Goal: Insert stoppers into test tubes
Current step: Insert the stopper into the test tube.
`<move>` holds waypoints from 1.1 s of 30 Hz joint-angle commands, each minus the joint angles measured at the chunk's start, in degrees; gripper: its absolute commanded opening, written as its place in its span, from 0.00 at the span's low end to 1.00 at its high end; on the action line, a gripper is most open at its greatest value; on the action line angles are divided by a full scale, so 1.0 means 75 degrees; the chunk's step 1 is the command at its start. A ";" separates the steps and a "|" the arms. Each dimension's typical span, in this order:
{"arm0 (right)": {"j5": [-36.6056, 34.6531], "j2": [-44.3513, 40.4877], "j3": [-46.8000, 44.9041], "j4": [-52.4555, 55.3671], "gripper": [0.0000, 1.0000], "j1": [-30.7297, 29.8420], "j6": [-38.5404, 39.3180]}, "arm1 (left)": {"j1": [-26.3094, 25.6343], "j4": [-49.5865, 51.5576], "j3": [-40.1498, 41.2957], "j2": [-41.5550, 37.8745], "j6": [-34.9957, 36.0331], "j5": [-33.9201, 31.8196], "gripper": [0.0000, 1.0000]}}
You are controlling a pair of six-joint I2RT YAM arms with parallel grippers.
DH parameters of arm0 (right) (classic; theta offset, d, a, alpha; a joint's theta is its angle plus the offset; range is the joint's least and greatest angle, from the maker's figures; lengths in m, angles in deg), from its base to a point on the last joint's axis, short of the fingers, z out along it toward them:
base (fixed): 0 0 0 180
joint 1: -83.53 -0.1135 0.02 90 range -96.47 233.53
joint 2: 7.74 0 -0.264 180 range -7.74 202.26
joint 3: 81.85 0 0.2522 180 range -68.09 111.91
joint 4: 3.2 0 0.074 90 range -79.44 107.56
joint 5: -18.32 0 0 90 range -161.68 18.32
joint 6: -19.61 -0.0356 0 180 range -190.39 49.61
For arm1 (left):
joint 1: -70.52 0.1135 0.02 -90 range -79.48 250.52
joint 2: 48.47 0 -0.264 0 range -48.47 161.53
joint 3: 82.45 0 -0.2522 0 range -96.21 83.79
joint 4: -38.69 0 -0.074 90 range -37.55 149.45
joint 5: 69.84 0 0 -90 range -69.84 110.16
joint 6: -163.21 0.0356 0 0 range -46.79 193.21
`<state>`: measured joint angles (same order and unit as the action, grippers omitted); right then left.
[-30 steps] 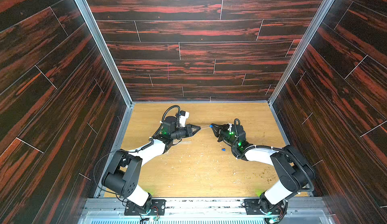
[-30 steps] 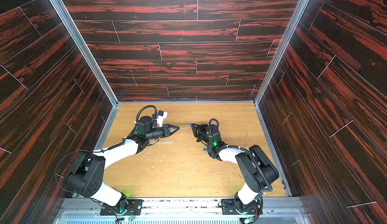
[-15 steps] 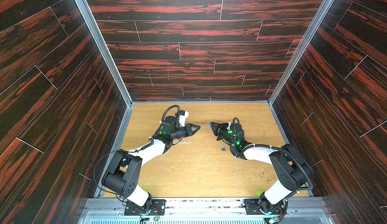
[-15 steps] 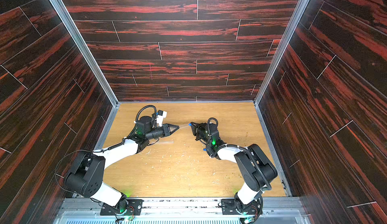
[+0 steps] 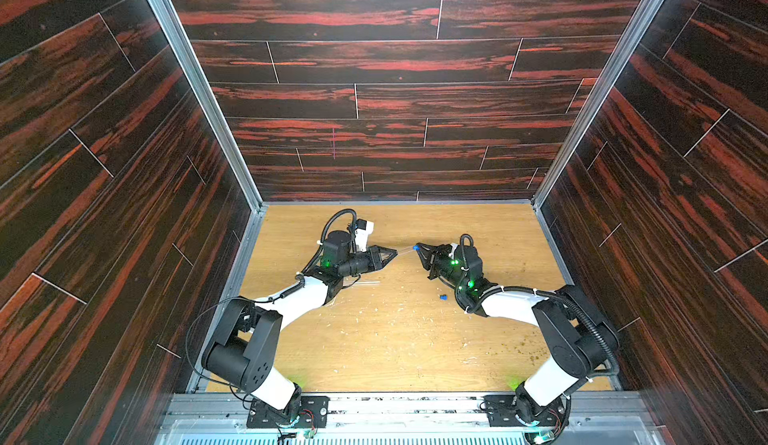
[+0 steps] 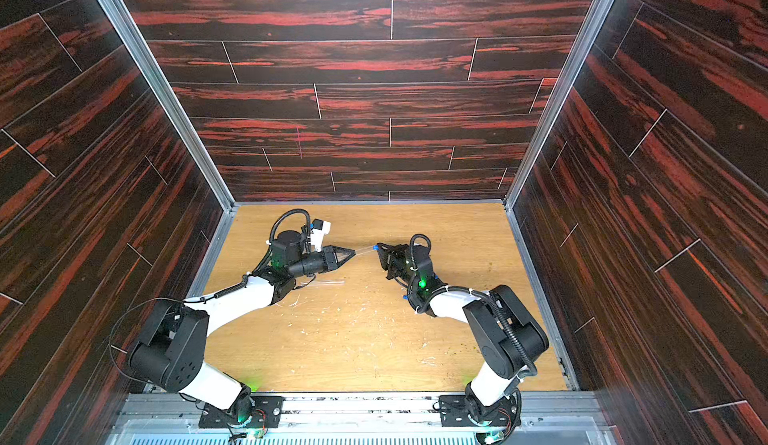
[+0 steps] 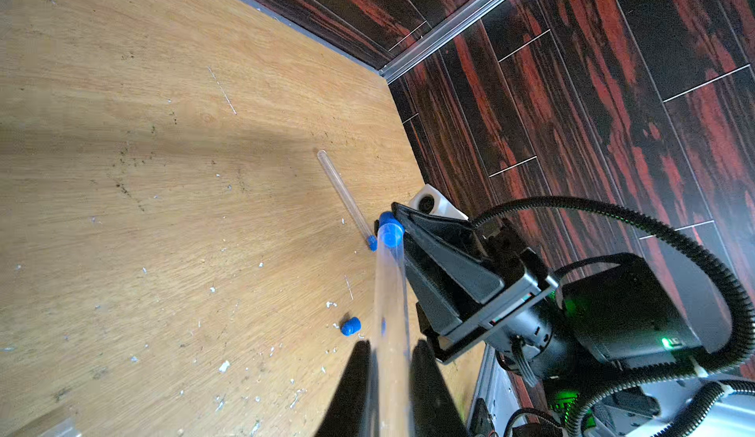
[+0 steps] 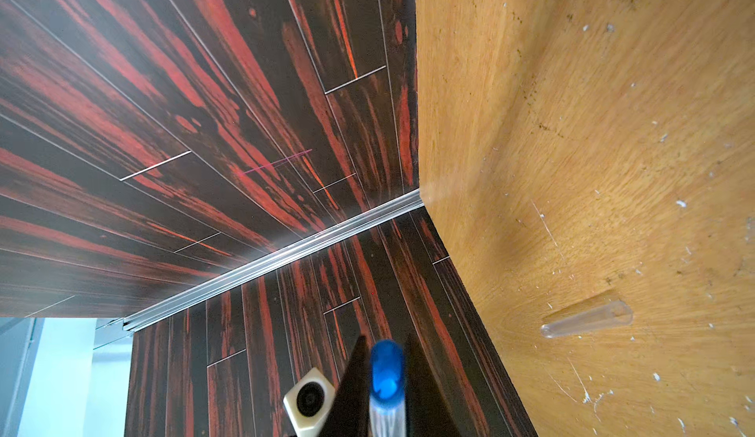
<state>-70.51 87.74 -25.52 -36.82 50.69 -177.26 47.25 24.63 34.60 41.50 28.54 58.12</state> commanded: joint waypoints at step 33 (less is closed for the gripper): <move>0.1196 -0.0420 -0.0616 -0.0812 0.38 -0.0375 0.0333 | -0.0121 0.0138 -0.0006 -0.0157 0.0266 0.0295 0.00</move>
<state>-63.64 87.37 -27.99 -40.64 46.73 -175.73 45.61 25.68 34.60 41.50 29.27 59.43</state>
